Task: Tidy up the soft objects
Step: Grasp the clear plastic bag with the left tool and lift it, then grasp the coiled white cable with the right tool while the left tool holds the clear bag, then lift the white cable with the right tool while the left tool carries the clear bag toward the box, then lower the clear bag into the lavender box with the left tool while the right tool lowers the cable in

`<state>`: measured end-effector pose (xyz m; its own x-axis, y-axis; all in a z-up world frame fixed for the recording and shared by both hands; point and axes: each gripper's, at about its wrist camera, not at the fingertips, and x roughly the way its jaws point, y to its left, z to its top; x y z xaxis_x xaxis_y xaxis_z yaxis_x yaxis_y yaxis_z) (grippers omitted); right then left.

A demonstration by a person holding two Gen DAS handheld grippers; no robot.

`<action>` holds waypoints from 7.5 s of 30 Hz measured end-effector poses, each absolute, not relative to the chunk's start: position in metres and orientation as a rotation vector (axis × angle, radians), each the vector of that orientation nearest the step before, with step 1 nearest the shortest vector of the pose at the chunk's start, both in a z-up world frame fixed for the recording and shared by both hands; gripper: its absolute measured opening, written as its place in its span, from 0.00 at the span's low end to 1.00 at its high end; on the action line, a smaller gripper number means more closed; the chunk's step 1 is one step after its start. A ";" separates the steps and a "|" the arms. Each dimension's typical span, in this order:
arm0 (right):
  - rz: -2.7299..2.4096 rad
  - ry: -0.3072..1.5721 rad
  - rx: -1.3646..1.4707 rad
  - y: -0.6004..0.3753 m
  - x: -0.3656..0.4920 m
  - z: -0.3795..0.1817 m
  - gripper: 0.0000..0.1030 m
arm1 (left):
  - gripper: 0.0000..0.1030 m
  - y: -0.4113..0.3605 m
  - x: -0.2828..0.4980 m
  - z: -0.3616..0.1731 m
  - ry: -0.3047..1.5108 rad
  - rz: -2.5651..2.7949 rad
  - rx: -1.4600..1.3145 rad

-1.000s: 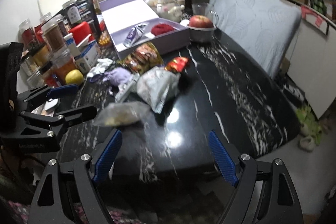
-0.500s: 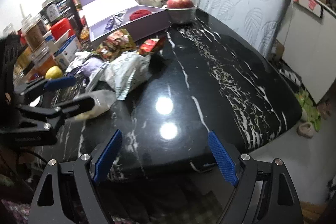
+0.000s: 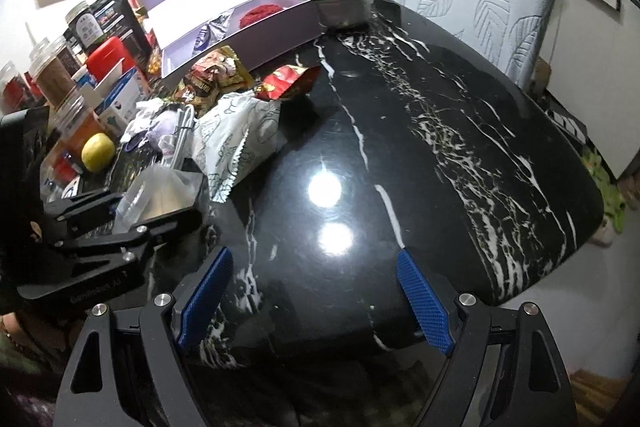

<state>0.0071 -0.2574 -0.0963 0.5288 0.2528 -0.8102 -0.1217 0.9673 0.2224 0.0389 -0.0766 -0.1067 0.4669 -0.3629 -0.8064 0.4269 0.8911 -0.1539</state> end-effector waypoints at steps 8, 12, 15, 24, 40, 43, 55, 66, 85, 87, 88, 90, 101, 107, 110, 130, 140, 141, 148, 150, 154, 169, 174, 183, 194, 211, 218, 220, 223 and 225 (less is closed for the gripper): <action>0.261 0.976 0.159 -0.245 0.010 -0.090 0.83 | 0.33 -0.038 0.024 -0.075 0.950 -0.500 -0.036; 0.325 0.970 0.177 -0.231 0.012 -0.084 0.83 | 0.33 -0.013 0.022 -0.069 0.931 -0.426 -0.051; 0.349 0.961 0.134 -0.214 0.014 -0.077 0.83 | 0.33 0.005 0.023 -0.069 0.918 -0.378 -0.072; 0.386 0.878 0.025 -0.169 0.027 -0.053 0.82 | 0.33 0.049 0.035 -0.082 0.930 -0.256 -0.141; 0.341 0.802 -0.285 -0.083 0.076 -0.090 0.63 | 0.33 0.088 0.041 -0.099 0.944 -0.167 -0.202; 0.319 0.808 -0.261 -0.085 0.077 -0.095 0.39 | 0.33 0.091 0.042 -0.102 0.955 -0.173 -0.213; 0.424 0.867 -0.256 -0.089 0.051 -0.101 0.11 | 0.33 0.086 0.030 -0.099 0.941 -0.173 -0.207; 0.469 0.883 -0.181 -0.097 0.036 -0.109 0.93 | 0.33 0.074 0.025 -0.098 0.944 -0.161 -0.185; 0.374 0.879 -0.194 -0.071 0.059 -0.118 0.60 | 0.33 0.089 0.015 -0.098 0.920 -0.118 -0.215; 0.382 0.874 -0.193 -0.073 0.055 -0.117 0.59 | 0.33 0.088 0.014 -0.096 0.910 -0.118 -0.212; 0.391 0.876 -0.188 -0.075 0.053 -0.116 0.59 | 0.33 0.088 0.013 -0.095 0.908 -0.119 -0.212; 0.410 0.884 -0.169 -0.080 0.051 -0.115 0.59 | 0.33 0.087 0.012 -0.095 0.910 -0.122 -0.214; 0.436 0.837 -0.060 -0.120 0.014 -0.092 0.59 | 0.33 0.064 0.001 -0.085 0.891 -0.148 -0.179; 0.421 0.818 -0.027 -0.135 -0.004 -0.083 0.59 | 0.33 0.051 -0.010 -0.074 0.868 -0.154 -0.151; 0.420 0.805 -0.021 -0.140 -0.013 -0.078 0.58 | 0.33 0.043 -0.014 -0.064 0.847 -0.168 -0.134; 0.430 0.547 -0.060 -0.168 -0.036 0.015 0.58 | 0.33 0.012 -0.006 0.039 0.568 -0.217 -0.029; 0.445 0.474 -0.114 -0.162 -0.002 0.061 0.59 | 0.33 0.015 0.040 0.090 0.478 -0.227 -0.017; 0.442 0.466 -0.124 -0.161 0.003 0.064 0.59 | 0.33 0.016 0.047 0.093 0.474 -0.227 -0.015; 0.440 0.444 -0.151 -0.155 0.049 0.082 0.59 | 0.33 0.017 0.092 0.112 0.432 -0.205 0.018; 0.443 0.439 -0.155 -0.153 0.066 0.085 0.59 | 0.33 0.018 0.108 0.115 0.425 -0.204 0.020; 0.443 0.431 -0.158 -0.148 0.100 0.089 0.59 | 0.33 0.020 0.142 0.114 0.416 -0.190 0.026; 0.463 0.440 -0.159 -0.127 0.222 0.074 0.59 | 0.33 0.043 0.271 0.050 0.532 -0.072 -0.040; 0.468 0.446 -0.165 -0.122 0.255 0.063 0.59 | 0.33 0.045 0.300 0.026 0.591 -0.055 -0.024; 0.483 0.479 -0.154 -0.116 0.298 0.043 0.59 | 0.33 0.039 0.336 -0.016 0.708 -0.057 0.003; 0.487 0.569 -0.163 -0.115 0.326 0.013 0.59 | 0.33 0.028 0.351 -0.051 0.840 -0.056 0.066; 0.568 0.742 -0.131 -0.111 0.351 -0.024 0.59 | 0.33 0.030 0.359 -0.066 0.894 -0.019 0.076; 0.556 0.794 -0.142 -0.110 0.360 -0.042 0.59 | 0.33 0.029 0.368 -0.076 0.932 -0.017 0.063; 0.557 0.810 -0.148 -0.110 0.363 -0.047 0.59 | 0.33 0.027 0.368 -0.077 0.929 -0.018 0.073; 0.547 0.836 -0.157 -0.108 0.367 -0.056 0.59 | 0.33 0.027 0.366 -0.076 0.933 -0.018 0.069; 0.529 0.855 -0.164 -0.108 0.371 -0.062 0.59 | 0.33 0.027 0.368 -0.077 0.935 -0.021 0.063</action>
